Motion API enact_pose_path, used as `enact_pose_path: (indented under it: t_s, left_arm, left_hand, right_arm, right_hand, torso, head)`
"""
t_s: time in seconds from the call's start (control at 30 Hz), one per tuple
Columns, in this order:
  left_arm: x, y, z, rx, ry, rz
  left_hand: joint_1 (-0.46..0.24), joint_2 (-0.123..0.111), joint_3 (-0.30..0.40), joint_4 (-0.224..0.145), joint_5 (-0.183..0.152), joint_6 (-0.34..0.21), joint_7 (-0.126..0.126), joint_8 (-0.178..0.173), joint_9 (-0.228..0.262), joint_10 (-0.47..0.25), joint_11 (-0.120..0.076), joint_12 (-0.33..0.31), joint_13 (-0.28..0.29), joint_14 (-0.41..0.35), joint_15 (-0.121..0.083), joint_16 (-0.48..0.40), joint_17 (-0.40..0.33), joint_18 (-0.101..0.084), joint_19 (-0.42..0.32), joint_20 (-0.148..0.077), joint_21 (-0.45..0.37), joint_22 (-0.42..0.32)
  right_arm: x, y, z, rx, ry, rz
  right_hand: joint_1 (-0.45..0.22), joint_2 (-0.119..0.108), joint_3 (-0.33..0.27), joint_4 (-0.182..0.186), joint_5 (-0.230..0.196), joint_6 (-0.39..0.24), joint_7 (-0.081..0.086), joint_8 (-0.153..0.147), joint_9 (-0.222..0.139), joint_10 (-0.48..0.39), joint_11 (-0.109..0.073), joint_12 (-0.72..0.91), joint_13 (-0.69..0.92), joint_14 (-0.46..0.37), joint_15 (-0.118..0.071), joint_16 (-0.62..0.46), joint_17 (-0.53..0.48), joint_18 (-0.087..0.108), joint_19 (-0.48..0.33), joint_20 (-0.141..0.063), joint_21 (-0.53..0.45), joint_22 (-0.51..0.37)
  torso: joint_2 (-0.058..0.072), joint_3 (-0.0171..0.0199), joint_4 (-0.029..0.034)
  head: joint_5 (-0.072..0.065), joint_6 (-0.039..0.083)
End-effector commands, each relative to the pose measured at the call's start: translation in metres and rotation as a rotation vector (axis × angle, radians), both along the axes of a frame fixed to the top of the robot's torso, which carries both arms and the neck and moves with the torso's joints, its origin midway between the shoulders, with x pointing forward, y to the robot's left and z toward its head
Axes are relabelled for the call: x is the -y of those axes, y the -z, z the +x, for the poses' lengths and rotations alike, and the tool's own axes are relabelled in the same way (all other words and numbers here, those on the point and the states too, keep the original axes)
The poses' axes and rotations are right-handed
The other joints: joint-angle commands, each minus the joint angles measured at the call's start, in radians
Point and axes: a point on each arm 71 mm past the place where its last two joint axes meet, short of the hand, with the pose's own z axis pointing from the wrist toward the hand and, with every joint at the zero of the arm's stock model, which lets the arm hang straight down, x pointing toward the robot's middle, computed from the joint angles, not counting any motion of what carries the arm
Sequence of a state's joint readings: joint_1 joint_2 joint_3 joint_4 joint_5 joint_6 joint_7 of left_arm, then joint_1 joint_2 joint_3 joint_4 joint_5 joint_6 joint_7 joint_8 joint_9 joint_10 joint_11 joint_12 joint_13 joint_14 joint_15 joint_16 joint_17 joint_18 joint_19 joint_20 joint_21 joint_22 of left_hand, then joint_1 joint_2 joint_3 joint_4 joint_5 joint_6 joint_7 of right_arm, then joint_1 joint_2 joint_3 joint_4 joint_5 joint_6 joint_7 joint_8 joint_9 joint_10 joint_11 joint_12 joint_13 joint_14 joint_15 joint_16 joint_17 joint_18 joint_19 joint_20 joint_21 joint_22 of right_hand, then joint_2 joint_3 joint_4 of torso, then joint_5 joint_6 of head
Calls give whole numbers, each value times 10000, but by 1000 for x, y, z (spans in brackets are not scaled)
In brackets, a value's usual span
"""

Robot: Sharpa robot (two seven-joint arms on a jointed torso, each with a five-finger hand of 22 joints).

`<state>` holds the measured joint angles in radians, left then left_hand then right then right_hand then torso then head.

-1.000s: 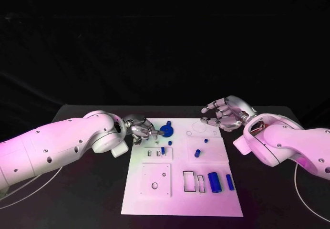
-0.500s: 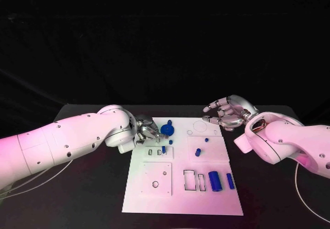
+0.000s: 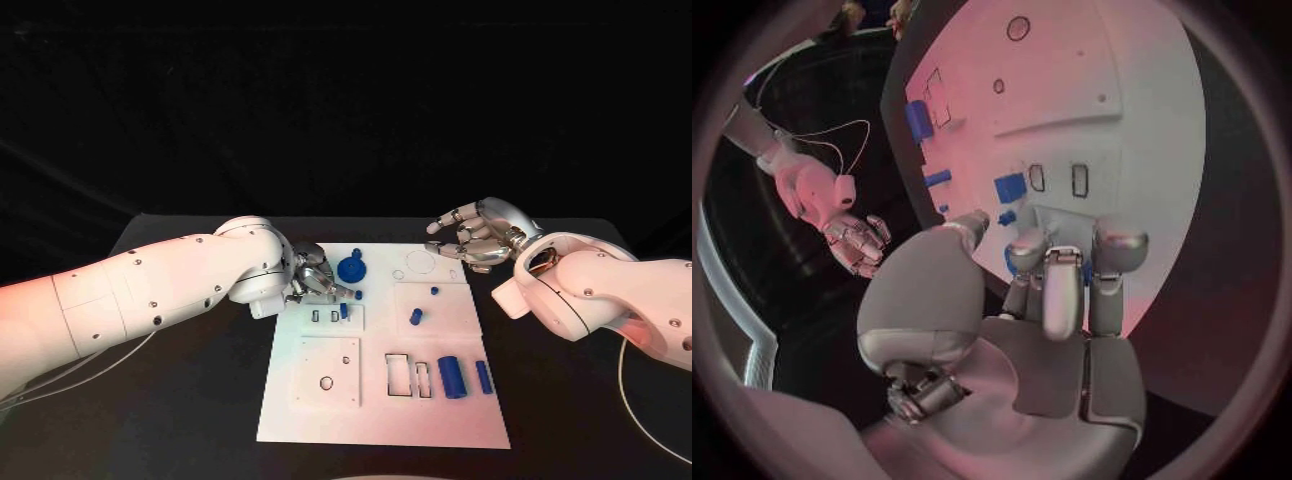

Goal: Assemble the parts on the task board

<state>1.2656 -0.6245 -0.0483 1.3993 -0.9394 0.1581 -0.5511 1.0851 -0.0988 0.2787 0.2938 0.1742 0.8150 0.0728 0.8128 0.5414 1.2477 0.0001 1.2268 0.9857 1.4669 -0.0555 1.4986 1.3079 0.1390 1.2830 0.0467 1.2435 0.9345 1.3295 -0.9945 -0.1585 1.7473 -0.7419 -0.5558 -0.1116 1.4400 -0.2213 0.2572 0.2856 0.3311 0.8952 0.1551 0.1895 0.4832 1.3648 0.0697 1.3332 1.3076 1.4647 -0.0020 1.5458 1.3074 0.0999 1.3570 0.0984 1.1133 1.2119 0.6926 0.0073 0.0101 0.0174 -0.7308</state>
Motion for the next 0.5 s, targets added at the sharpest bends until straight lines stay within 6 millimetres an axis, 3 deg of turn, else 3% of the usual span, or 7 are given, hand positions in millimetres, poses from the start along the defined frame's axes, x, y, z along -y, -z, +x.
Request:
enact_pose_path:
  t_s: [0.03, 0.5]
  left_arm:
    - [2, 1, -1, -82, 375, 512]
    - [10, 2, -1, -149, 595, 524]
  left_hand:
    - [-72, 17, -62, 7, 4, -41, -22, 49, 19, -13, -10, -17, -30, 659, -61, 28, 1186, -206, 80, -11, 56, 14]
    - [-108, 52, -77, 9, 2, -54, -23, 61, 45, -67, -11, -66, -111, 657, -64, 23, 1177, -207, 78, -15, 68, 23]
  right_arm:
    - [-1, 1, 0, -34, -125, -123]
    - [-3, 2, 1, -12, -196, -210]
  right_hand:
    - [-4, 67, 33, 18, 30, 39, -3, 60, 13, -46, -3, -44, 48, 844, -19, -58, 1745, 68, -79, 11, -42, -13]
    - [-28, 68, 36, 26, 28, 38, -3, 67, 15, -102, -3, -108, -21, 834, -19, -73, 1703, 82, -109, 11, -109, -62]
  torso:
    - [9, -2, 0]
    - [-2, -6, 5]
  head:
    - [2, -39]
    - [79, -120]
